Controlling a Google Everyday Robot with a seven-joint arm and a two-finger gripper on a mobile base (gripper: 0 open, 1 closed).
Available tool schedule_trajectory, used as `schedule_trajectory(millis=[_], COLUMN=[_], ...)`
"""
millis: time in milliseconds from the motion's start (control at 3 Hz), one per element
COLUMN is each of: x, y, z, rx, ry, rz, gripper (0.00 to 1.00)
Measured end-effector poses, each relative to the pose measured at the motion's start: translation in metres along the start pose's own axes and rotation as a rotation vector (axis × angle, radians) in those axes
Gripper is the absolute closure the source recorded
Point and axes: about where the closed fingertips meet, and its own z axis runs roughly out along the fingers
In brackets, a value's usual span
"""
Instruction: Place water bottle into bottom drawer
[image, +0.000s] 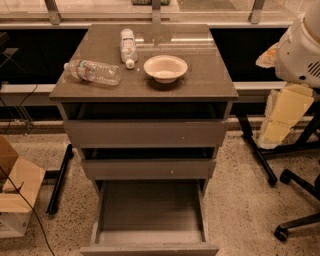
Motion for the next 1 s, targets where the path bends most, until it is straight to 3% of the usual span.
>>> schedule_trajectory(millis=[333,667,1000], x=[-0.027,-0.054,-0.058], y=[-0.007,-0.018,-0.019], z=[0.011,0.027,0.028], rx=[-0.01,-0.017,-0.016], ry=[-0.064,-0.176,-0.192], rz=[-0.034,-0.06,-0.06], gripper=[0.0,0.0,0.0])
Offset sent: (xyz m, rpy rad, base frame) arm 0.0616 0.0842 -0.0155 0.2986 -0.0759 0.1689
